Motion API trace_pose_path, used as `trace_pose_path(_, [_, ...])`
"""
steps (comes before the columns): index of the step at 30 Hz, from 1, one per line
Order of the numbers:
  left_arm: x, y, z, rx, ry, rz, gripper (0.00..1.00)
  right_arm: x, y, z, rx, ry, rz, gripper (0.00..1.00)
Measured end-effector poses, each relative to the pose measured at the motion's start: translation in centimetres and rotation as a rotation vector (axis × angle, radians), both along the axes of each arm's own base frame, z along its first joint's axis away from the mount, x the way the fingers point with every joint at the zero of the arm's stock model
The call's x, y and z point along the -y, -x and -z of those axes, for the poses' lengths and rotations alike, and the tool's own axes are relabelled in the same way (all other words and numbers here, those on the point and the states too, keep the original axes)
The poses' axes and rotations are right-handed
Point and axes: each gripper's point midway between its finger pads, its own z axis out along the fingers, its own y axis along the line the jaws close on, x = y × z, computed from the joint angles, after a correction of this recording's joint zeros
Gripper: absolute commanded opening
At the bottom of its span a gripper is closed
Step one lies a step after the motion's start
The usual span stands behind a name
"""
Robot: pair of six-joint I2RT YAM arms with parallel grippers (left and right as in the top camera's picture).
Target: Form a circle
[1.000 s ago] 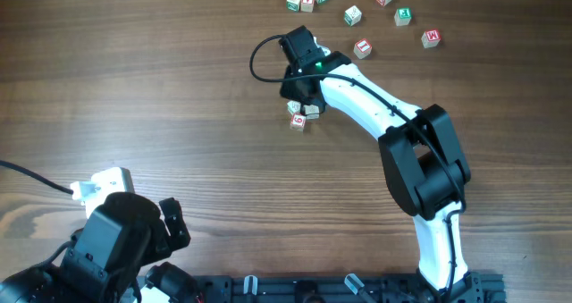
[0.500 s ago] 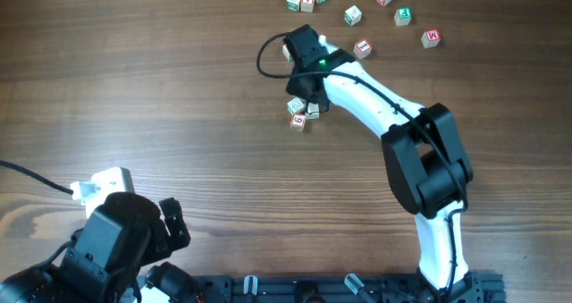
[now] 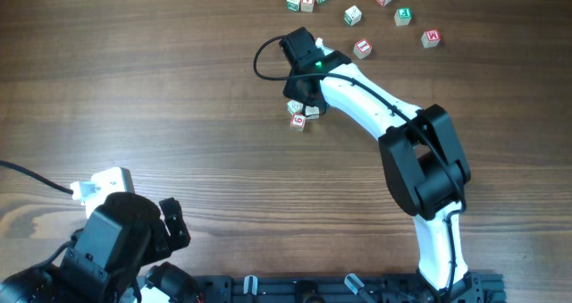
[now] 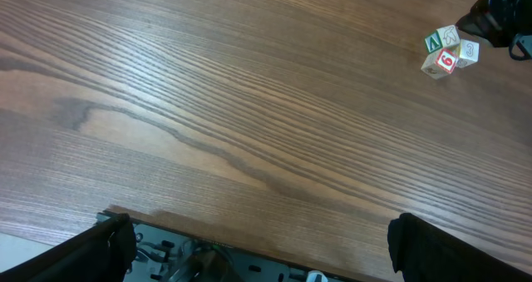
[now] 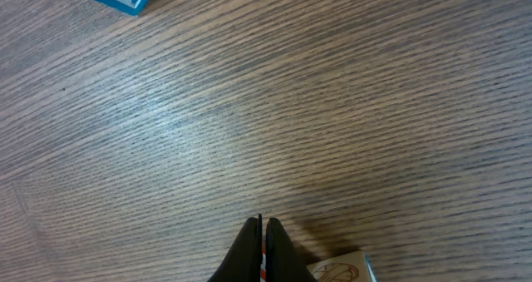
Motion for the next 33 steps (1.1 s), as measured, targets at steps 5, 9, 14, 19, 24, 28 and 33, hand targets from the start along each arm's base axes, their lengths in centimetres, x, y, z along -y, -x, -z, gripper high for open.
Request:
trace_pose_path(5, [0.0, 0.0, 0.0, 0.000, 0.000, 0.000, 1.00, -0.2, 0.1, 0.0, -0.006, -0.008, -0.018, 0.05])
trace_pose_path(9, [0.0, 0.0, 0.0, 0.000, 0.000, 0.000, 1.00, -0.5, 0.3, 0.0, -0.011, -0.015, -0.035, 0.05])
trace_pose_path(14, [0.0, 0.0, 0.0, 0.000, 0.000, 0.000, 1.00, -0.5, 0.3, 0.0, -0.011, -0.018, -0.040, 0.05])
trace_pose_path(19, [0.0, 0.0, 0.0, 0.000, 0.000, 0.000, 1.00, -0.7, 0.2, 0.0, -0.009, -0.021, -0.048, 0.05])
trace_pose_path(24, [0.0, 0.0, 0.0, 0.000, 0.000, 0.000, 1.00, -1.0, 0.0, -0.1, 0.001, -0.033, -0.066, 0.05])
trace_pose_path(28, [0.0, 0.0, 0.0, 0.000, 0.000, 0.000, 1.00, -1.1, 0.0, -0.1, 0.001, -0.036, -0.068, 0.05])
trace_pose_path(33, [0.0, 0.0, 0.0, 0.000, 0.000, 0.000, 1.00, -1.1, 0.0, -0.1, 0.000, -0.036, -0.069, 0.05])
